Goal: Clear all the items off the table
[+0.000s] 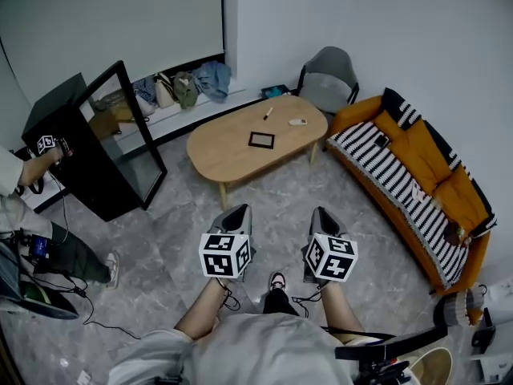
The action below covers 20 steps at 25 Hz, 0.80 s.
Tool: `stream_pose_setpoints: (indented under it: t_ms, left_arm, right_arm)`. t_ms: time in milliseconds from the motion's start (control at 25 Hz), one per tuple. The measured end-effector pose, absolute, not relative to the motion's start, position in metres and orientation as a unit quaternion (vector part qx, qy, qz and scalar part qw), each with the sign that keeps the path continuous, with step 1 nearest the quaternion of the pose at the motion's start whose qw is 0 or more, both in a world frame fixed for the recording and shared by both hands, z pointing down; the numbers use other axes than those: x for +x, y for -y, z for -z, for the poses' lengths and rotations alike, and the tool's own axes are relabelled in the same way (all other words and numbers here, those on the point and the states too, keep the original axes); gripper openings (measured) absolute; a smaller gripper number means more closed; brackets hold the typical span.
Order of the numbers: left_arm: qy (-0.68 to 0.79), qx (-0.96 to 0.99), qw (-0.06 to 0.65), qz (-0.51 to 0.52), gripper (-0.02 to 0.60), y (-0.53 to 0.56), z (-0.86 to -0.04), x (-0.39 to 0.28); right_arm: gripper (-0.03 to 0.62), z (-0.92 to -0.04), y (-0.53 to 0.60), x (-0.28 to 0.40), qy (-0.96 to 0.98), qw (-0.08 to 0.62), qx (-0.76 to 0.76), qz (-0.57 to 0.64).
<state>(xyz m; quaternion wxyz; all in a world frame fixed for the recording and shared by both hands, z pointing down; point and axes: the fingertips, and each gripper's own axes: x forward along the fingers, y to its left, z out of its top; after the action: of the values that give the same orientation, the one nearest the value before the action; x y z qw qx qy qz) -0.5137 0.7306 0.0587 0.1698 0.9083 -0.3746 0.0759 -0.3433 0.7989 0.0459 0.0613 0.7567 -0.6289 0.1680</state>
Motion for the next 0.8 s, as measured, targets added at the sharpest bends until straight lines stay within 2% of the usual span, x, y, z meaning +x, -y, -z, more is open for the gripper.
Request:
stream_pose_setpoints:
  t_ms: [800]
  left_arm:
    - [0.386,0.910,0.133,-0.073,0.002,-0.599,-0.026,-0.360]
  right_arm:
    - [0.025,-0.022,-0.663,-0.180,0.637,0.052,0.751,-0.164]
